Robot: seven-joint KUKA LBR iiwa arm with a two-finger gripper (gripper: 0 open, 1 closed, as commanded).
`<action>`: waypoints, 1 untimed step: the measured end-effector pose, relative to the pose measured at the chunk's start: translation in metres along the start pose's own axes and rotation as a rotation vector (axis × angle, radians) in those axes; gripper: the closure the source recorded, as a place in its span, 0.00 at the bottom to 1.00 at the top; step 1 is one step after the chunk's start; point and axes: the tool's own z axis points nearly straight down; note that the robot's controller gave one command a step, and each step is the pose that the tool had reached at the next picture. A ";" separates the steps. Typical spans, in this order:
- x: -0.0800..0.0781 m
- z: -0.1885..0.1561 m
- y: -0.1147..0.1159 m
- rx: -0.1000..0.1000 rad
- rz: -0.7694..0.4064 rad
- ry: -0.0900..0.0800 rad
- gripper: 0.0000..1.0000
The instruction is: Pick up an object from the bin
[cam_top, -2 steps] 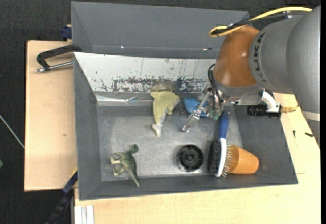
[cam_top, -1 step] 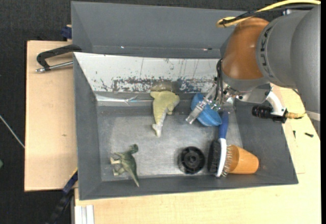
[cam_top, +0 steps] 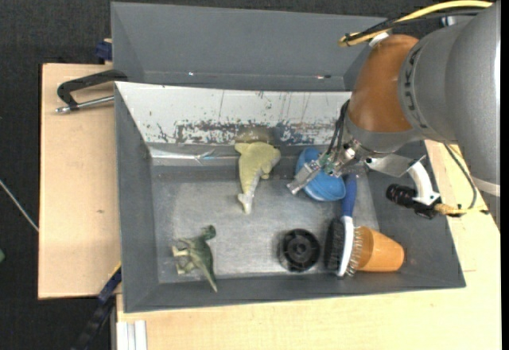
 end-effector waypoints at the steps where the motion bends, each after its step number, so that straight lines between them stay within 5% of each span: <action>1: 0.001 0.031 0.007 -0.007 0.208 0.001 0.00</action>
Offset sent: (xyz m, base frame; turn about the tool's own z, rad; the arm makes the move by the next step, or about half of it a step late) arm 0.0025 0.0013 -0.0353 0.2122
